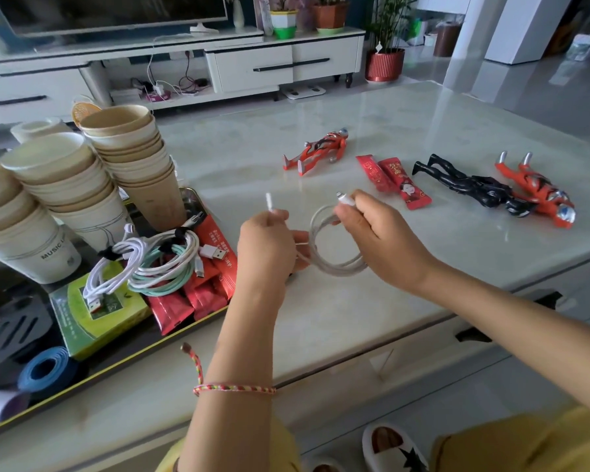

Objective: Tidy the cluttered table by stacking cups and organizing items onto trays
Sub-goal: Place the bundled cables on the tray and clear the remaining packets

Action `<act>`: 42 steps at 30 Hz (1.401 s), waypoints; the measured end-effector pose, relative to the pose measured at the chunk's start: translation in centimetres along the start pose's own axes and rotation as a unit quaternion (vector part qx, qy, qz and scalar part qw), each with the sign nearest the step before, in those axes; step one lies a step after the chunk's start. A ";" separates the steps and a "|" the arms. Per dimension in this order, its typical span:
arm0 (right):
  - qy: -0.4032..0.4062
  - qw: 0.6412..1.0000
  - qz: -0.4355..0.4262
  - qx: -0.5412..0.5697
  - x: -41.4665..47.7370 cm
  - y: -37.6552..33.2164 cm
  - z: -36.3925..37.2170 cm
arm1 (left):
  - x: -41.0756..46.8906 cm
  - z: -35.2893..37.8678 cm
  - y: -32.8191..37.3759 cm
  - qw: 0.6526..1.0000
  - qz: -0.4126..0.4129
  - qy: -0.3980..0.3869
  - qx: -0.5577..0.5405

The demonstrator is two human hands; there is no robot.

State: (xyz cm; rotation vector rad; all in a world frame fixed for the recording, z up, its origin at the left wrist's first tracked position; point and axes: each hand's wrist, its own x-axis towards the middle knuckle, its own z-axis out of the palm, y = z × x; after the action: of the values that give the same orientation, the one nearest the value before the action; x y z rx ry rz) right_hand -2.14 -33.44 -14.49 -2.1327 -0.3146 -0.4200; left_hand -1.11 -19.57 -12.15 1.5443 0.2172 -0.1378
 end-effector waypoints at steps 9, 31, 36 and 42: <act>-0.057 0.997 -0.047 -0.026 -0.7 -0.3 -0.5 | -1.2 1.2 0.1 0.979 0.032 -0.187 0.074; -0.088 0.911 0.267 0.301 0.7 -1.6 -1.4 | -0.9 1.6 -0.3 0.988 0.108 -0.091 0.064; -0.122 0.894 0.236 0.361 0.1 -2.7 -1.2 | -1.0 2.1 -0.3 0.975 0.188 0.021 0.115; -0.015 0.949 0.190 0.250 0.0 -3.4 0.5 | -2.0 2.8 -1.1 0.965 0.233 0.053 0.111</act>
State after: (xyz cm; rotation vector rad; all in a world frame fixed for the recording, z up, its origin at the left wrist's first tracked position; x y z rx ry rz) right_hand -3.34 -31.13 -12.28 -1.6481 -0.0148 -0.0682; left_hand -3.18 -22.50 -12.72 1.7874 -0.0850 0.3012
